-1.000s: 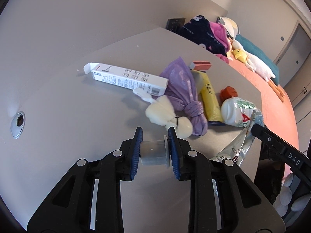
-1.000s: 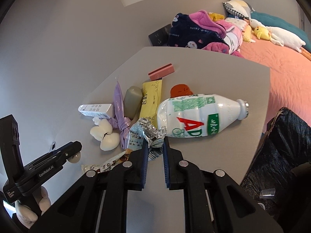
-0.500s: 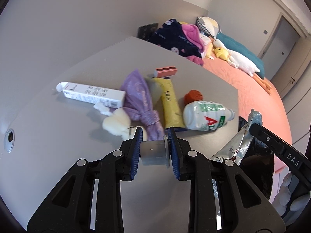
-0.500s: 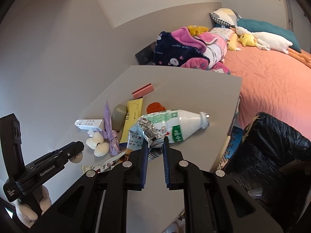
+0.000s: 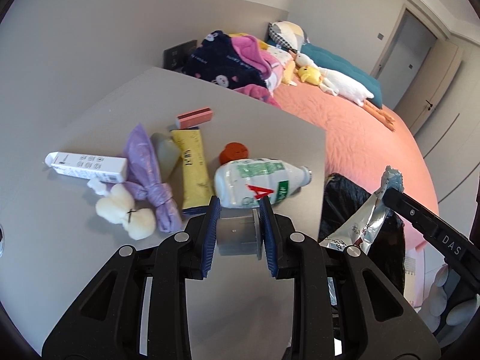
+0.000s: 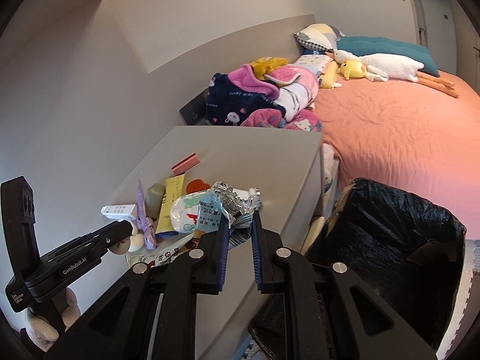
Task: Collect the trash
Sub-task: 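Carry the cap and wrapper over the trash bin and release both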
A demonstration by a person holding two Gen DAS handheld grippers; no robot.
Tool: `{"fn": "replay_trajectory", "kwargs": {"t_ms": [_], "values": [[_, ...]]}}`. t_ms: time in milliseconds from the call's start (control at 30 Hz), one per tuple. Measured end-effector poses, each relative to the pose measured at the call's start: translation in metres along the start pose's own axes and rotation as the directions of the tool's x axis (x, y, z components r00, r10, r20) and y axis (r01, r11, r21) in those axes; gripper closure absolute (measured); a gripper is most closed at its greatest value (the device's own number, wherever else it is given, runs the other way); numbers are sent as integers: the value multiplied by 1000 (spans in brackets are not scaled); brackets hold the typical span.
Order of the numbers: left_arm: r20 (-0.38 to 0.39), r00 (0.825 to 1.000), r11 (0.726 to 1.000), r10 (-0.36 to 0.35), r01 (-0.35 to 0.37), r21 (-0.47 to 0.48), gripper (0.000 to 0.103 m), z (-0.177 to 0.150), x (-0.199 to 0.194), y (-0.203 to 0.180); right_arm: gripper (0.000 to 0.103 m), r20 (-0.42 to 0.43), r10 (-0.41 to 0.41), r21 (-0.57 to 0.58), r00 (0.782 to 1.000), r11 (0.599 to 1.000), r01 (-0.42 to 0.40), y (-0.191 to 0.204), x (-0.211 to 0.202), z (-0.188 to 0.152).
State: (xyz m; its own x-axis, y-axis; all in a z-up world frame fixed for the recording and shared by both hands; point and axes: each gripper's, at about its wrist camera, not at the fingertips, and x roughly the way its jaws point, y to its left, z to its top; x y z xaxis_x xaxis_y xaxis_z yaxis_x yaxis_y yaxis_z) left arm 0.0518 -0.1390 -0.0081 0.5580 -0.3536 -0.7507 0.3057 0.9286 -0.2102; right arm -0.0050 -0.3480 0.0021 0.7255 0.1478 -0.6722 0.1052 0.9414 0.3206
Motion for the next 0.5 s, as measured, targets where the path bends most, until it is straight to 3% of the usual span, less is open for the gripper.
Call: {"fn": "replay_trajectory", "kwargs": {"t_ms": [500], "values": [[-15, 995, 989, -99, 100, 111, 76, 6, 7, -56, 87, 64, -87, 84, 994, 993, 82, -44, -36, -4]]}}
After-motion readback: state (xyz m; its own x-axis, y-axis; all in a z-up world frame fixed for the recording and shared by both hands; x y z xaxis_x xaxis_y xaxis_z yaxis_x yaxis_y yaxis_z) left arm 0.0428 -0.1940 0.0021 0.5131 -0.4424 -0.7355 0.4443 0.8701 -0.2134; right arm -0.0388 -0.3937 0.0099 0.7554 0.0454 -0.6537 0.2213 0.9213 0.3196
